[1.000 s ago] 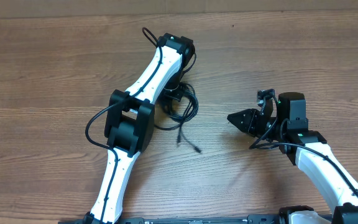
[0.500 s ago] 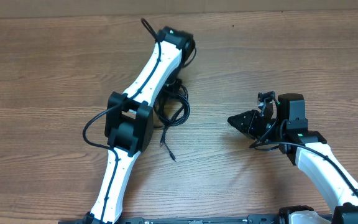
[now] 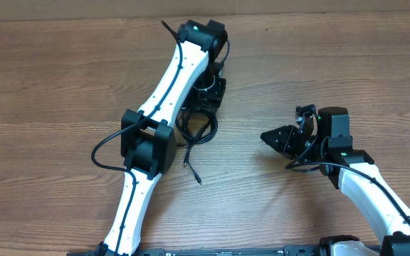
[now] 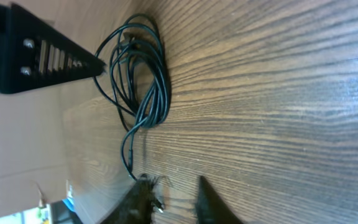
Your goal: Untangle cables
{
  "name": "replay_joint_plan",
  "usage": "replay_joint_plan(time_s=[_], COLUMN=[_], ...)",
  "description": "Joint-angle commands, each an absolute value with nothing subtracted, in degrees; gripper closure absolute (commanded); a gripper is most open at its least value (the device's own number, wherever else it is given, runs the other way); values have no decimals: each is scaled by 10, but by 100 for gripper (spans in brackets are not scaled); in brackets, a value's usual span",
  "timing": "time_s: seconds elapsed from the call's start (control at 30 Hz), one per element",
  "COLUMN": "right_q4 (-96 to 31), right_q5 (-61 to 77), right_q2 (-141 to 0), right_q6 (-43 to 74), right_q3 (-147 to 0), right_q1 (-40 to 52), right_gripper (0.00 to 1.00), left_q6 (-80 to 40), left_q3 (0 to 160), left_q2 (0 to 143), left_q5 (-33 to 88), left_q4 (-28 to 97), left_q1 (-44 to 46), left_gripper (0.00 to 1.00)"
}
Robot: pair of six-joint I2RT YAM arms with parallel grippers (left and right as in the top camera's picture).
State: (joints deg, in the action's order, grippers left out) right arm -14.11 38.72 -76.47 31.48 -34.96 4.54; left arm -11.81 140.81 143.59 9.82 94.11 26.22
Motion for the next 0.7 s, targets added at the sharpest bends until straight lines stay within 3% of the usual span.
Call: replay_joint_plan(time_s=[0.0,0.1,0.17,0.23,0.67], right_q4=[-138,-137,-137,-137,-138], right_q5=[386,386,386,386,384], right_q2=[-765,-765,-765,-765,-765], right_q6=[317,317,317,317,317], right_q3=[-364,-364,-364,-364,-364], right_q1=[45,45,45,45,45], right_gripper=[90,90,89,86,82], left_q6=[-203,-219,-219,-219,-267], left_q3=[1382,1361,1347,1333,1289], left_q2=[1435,1435,1435,1435,1436], left_q5=[134,133,131,131,72], left_q4=[938,923,910,897,860], left_q1=[279,290,296,300,303], left_gripper=[49,49,61,65,61])
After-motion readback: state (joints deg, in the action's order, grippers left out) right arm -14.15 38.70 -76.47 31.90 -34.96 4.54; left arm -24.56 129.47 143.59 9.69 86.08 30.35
